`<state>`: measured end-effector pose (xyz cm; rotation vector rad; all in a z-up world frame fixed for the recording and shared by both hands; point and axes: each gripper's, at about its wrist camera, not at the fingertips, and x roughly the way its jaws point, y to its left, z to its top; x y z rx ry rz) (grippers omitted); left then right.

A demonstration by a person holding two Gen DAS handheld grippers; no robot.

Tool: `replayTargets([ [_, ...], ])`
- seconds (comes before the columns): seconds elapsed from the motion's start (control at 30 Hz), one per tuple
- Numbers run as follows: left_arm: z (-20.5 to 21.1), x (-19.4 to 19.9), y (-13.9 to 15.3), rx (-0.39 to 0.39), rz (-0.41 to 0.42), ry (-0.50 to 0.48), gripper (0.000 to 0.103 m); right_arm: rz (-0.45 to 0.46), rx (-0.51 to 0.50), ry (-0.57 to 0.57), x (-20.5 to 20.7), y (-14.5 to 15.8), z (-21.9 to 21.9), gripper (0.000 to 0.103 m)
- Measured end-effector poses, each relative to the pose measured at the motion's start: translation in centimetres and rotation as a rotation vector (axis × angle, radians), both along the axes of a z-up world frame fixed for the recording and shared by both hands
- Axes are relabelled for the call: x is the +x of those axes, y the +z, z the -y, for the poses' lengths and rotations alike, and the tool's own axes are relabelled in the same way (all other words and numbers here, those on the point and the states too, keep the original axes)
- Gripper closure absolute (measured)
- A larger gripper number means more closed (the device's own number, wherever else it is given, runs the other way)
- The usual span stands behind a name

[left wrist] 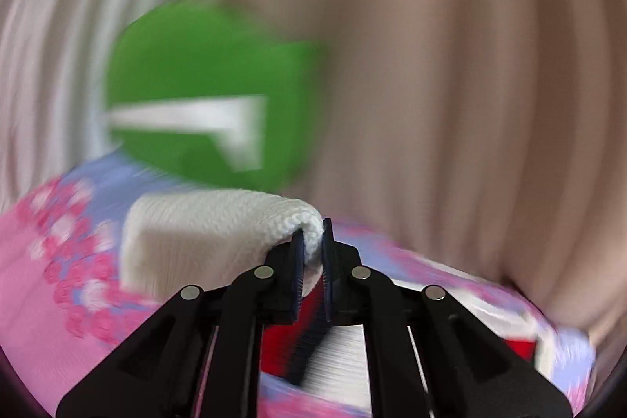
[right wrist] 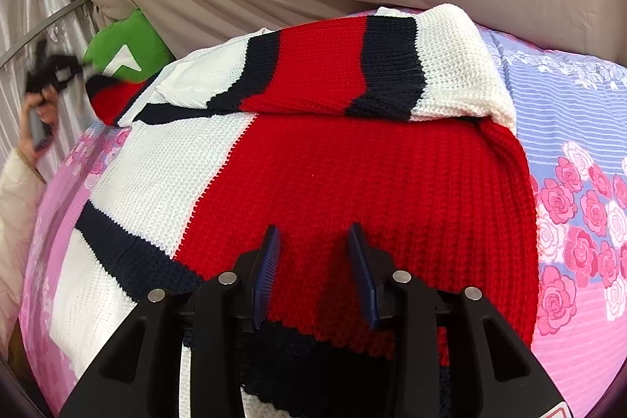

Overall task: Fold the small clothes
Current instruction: 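Grasp the other sleeve cuff with the left gripper and lift it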

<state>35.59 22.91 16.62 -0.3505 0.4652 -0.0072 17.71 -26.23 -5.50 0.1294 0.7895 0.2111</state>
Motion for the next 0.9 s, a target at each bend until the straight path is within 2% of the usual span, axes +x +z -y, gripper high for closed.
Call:
replayTargets([
  [0.1,11.0,-2.2,1.8,0.102,0.059,-0.200,0.096,0.003,0.017,0.000,-0.1,0.0,0.2,0.067],
  [0.17,18.2,-3.2,0.7,0.160,0.039,-0.330,0.095,0.005,0.033,0.000,-0.1,0.0,0.5,0.064],
  [0.23,24.5,-3.7,-2.1,0.221,-0.014,-0.421,0.091,0.009,0.050,-0.003,-0.2,0.1,0.7,0.058],
  [0.27,28.0,-3.9,-4.7,0.256,-0.062,-0.463,0.086,0.012,0.061,-0.003,-0.2,0.1,0.9,0.058],
  [0.3,29.8,-4.1,-6.6,0.278,-0.093,-0.482,0.080,0.012,0.071,-0.003,-0.2,0.1,1.0,0.057],
  [0.33,31.6,-4.2,-8.8,0.314,-0.128,-0.487,0.068,0.012,0.082,-0.003,-0.2,0.2,1.2,0.056],
  [0.37,33.1,-4.5,-11.4,0.357,-0.160,-0.478,0.064,0.013,0.093,-0.003,-0.3,0.2,1.3,0.056],
  [0.4,33.9,-5.3,-12.6,0.377,-0.174,-0.474,0.064,0.017,0.105,-0.005,-0.4,0.3,1.5,0.054],
  [0.43,33.7,-5.6,-13.8,0.367,-0.191,-0.474,0.064,0.024,0.116,-0.006,-0.5,0.3,1.7,0.051],
  [0.5,32.0,-6.8,-14.2,0.303,-0.213,-0.476,0.059,0.035,0.142,-0.002,-0.6,0.5,2.1,0.048],
  [0.57,28.8,-7.0,-13.7,0.240,-0.194,-0.439,0.047,0.041,0.166,-0.005,-0.6,0.8,2.5,0.048],
  [0.67,23.2,-7.5,-12.0,0.205,-0.141,-0.322,0.032,0.039,0.185,-0.025,0.3,1.8,3.0,0.048],
  [0.77,18.1,-6.5,-11.5,0.157,-0.168,-0.204,0.031,0.054,0.154,-0.058,2.1,3.1,3.1,0.048],
  [0.9,13.1,-4.5,-12.6,-0.007,-0.264,-0.127,0.031,-0.013,0.196,-0.107,5.9,2.5,3.9,0.046],
])
